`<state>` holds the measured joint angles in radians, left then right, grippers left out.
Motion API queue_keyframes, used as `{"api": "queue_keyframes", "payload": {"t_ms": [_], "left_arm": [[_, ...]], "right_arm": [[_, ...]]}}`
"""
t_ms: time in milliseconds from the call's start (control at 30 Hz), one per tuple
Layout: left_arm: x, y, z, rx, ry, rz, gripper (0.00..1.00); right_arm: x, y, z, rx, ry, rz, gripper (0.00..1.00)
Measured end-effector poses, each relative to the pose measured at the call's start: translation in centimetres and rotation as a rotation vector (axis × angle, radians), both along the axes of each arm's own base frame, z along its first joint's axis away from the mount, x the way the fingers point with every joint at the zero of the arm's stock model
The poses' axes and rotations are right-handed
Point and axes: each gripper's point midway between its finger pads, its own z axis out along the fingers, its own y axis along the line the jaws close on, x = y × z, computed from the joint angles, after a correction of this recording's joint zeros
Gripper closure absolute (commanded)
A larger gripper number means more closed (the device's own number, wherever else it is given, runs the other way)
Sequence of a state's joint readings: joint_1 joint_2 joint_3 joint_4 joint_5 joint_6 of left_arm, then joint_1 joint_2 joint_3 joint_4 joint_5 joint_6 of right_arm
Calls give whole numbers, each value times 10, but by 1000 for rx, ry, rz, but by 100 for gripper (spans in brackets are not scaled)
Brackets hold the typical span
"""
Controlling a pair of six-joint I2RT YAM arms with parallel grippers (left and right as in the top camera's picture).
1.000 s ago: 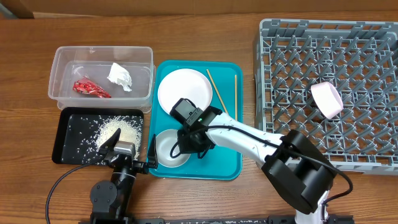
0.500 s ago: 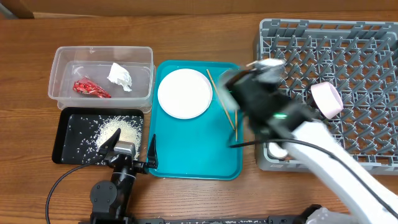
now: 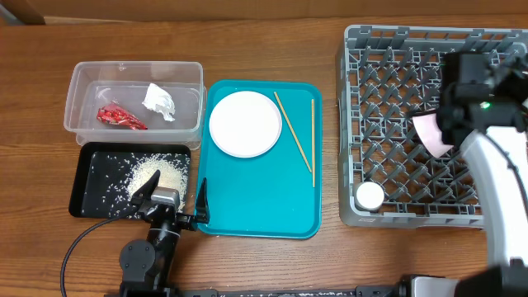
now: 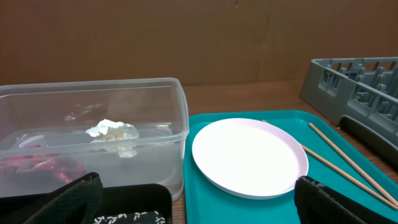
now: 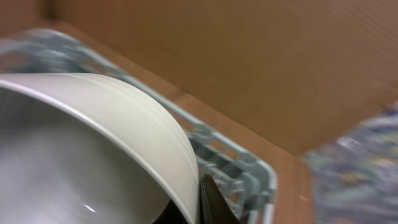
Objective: Sort waste into correct bins and load items into the dishwasher
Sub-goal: 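Lift the small bowl and place it in the dish rack, then reach the right gripper to the wooden chopsticks and pinch them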
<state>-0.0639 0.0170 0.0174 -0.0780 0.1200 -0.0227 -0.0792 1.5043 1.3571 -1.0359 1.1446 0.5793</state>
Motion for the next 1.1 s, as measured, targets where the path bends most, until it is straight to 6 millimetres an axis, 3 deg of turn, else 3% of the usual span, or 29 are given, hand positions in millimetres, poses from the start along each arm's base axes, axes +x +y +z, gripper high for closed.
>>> {"api": "queue_keyframes", "payload": {"t_ms": [200,433,533,667,767,1033,1100], "left_arm": [[0,0,0,0,0,0,0],[0,0,0,0,0,0,0],[0,0,0,0,0,0,0],[0,0,0,0,0,0,0],[0,0,0,0,0,0,0],[0,0,0,0,0,0,0],[0,0,0,0,0,0,0]], "right_arm": [[-21,-54,-43,17,152,-175,96],[-34,-86,-59,46,142,-270,92],[-27,-93,-73,51,168,-270,92],[-19,-94,-102,69,275,-250,89],[-12,-86,-105,68,296,-218,85],[26,-36,-107,55,321,-48,84],[29,-29,-107,49,344,-25,77]]}}
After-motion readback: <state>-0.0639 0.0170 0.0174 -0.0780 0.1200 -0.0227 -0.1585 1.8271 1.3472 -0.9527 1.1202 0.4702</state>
